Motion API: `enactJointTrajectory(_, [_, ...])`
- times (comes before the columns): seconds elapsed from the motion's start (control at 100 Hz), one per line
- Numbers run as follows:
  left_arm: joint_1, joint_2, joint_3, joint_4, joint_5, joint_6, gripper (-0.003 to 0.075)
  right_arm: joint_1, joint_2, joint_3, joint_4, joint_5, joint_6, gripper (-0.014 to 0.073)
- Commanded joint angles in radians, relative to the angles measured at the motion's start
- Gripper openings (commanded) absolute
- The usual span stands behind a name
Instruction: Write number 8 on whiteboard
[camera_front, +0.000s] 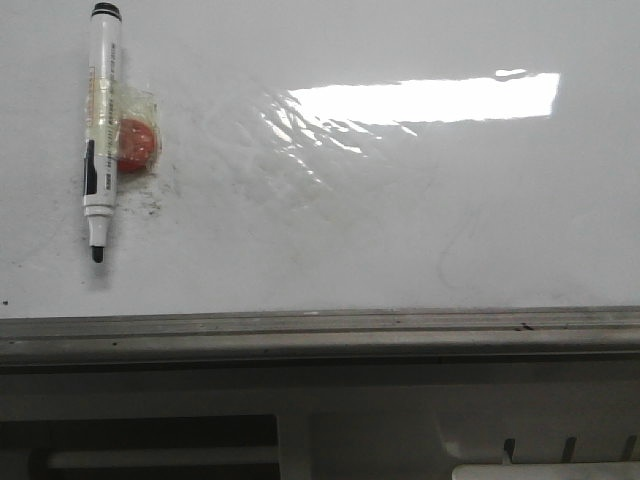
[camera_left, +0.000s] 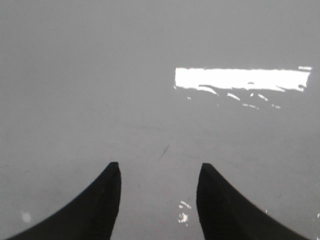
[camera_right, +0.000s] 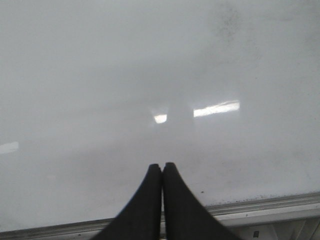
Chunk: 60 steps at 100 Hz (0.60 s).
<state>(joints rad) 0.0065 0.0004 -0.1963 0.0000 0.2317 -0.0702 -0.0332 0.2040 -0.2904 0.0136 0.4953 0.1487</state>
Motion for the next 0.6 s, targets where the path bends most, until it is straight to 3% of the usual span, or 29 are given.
enactJointTrajectory(0.0, [-0.003,0.03,-0.02,0.0,-0.141,0.019,0.037,0.0,0.018,-0.037,-0.002,-0.068,-0.004,-0.0063])
enactJointTrajectory(0.31, [-0.036,0.228,-0.036,-0.042,-0.255,0.03,0.037,0.0,0.018,-0.037,-0.002,-0.048,-0.004,-0.0063])
enactJointTrajectory(0.59, [-0.296,0.386,-0.048,-0.039,-0.359,0.03,0.0368,0.0,0.018,-0.037,-0.002,-0.048,-0.004,-0.0063])
